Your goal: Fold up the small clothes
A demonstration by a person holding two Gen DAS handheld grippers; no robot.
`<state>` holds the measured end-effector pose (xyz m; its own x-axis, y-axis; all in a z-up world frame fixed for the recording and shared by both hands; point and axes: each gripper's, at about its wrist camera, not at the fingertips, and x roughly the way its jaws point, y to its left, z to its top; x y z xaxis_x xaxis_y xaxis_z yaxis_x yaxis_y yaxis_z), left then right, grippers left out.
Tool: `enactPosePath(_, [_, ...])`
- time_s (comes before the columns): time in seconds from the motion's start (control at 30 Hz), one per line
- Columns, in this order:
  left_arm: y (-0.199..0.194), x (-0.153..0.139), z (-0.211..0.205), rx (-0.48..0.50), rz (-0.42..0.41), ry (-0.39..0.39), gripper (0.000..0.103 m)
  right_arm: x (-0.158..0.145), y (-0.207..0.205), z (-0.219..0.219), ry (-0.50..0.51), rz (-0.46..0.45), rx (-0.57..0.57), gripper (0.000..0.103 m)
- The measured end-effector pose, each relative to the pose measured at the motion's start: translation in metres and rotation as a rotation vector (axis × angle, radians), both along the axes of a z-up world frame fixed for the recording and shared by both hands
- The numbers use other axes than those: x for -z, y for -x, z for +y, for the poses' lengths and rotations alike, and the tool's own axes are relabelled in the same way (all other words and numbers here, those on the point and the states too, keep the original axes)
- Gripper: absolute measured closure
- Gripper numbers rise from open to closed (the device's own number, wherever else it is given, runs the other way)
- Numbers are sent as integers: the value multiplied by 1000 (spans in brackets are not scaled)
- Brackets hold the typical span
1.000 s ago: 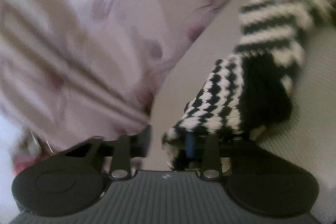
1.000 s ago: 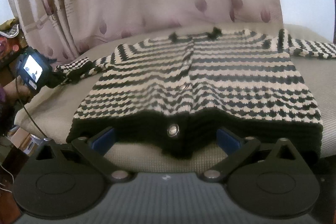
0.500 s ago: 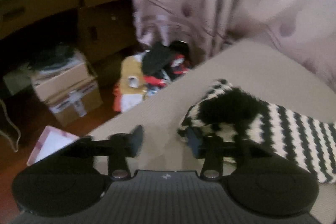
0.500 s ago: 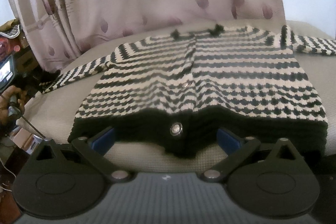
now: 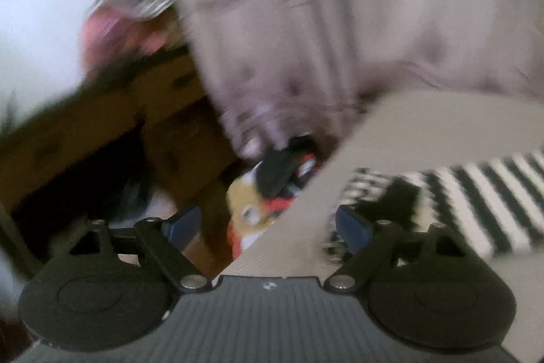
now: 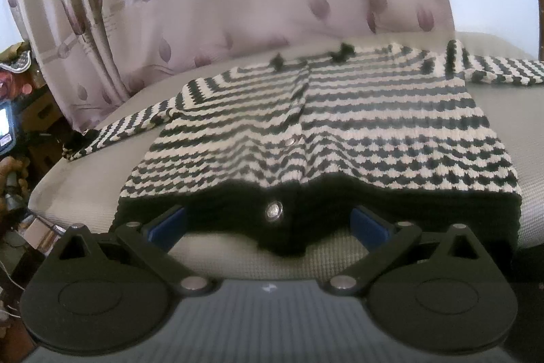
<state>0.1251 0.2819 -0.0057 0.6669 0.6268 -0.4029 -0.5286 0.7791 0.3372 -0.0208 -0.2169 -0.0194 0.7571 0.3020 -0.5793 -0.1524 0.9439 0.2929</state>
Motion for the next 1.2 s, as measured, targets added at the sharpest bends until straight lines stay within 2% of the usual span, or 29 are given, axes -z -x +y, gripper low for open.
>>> enactPosePath(0.13, [-18, 25, -21, 170, 96, -204, 17, 0, 0, 0, -6, 5, -1, 0])
enactPosePath(0.2, [-30, 38, -23, 216, 140, -252, 29, 0, 0, 1, 1, 4, -2, 0])
enactPosePath(0.23, [-33, 40, -20, 215, 147, -227, 58, 0, 0, 1, 3, 5, -1, 0])
enactPosePath(0.27, [-36, 36, -8, 173, 131, -148, 80, 0, -1, 1, 2, 7, 0, 0])
enactPosePath(0.3, [-36, 29, 9, 89, 90, -17, 99, -1, -1, 1, 1, 8, 0, 0])
enactPosePath(0.37, [-21, 13, 47, -88, -32, 248, 99, -2, -1, 1, 4, 1, 1, 0])
enactPosePath(0.4, [-13, 10, 57, -127, -61, 309, 99, -2, 0, 0, 5, -3, 4, 0])
enactPosePath(0.5, [1, 9, 64, -180, -50, 293, 97, 0, -3, -3, -4, 3, 8, 0])
enactPosePath(0.53, [7, 7, 63, -201, -45, 277, 87, 1, -4, -4, -6, 9, 9, 0])
enactPosePath(0.57, [15, 5, 66, -251, -48, 259, 69, 2, -5, -5, -8, 14, 9, 0])
enactPosePath(0.63, [26, 1, 67, -329, -92, 247, 47, 1, -5, -9, -5, 5, 16, 0])
enactPosePath(0.67, [31, -3, 63, -344, -122, 224, 47, -2, -4, -14, 0, -10, 34, 0])
enactPosePath(0.73, [34, -10, 48, -278, -118, 142, 44, -9, -3, -28, -7, -38, 79, 0])
enactPosePath(0.83, [22, -7, 17, -105, -45, -17, 34, -17, 0, -54, -55, -56, 144, 0])
enactPosePath(0.97, [-4, 23, -6, 111, 91, -223, 32, -14, 3, -77, -124, -33, 211, 0])
enactPosePath(1.07, [-13, 53, -13, 216, 157, -378, 32, -7, 4, -76, -117, -16, 208, 0])
enactPosePath(1.13, [-16, 60, -11, 261, 156, -387, 32, -3, 4, -70, -104, -3, 194, 0])
enactPosePath(1.2, [-24, 59, -4, 290, 145, -314, 44, 0, 1, -64, -97, 14, 180, 0])
